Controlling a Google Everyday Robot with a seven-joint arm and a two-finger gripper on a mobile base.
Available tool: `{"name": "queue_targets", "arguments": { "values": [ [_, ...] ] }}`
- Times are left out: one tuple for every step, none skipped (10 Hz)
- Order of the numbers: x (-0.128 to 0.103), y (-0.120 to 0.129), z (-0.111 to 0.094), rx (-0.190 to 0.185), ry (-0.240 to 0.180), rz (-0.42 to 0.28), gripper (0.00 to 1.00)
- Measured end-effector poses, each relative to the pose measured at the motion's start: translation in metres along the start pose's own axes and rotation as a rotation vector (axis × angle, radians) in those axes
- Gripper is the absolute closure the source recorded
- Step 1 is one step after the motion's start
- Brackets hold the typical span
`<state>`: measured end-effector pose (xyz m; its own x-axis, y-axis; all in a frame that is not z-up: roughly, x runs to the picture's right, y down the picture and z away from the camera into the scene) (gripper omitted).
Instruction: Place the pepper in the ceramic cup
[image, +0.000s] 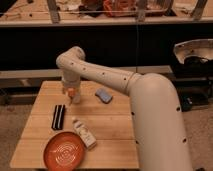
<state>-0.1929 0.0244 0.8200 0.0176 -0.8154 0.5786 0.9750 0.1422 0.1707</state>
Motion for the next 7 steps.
{"name": "queue_targets", "arguments": {
  "values": [
    [0.0,0.0,0.0,0.003,0.002,0.0,0.25],
    [0.001,-0.001,0.0,0.005,0.003,-0.001,0.22],
    [0.001,-0.002,0.0,0.007,0.004,-0.003,0.2],
    [0.001,-0.002,0.0,0.009,0.005,-0.005,0.25],
    [0.003,-0.002,0.002,0.014,0.004,-0.01,0.27],
    [0.009,0.003,0.007,0.015,0.001,-0.011,0.23],
    [0.013,0.005,0.012,0.015,-0.002,-0.016,0.2]
  ]
}}
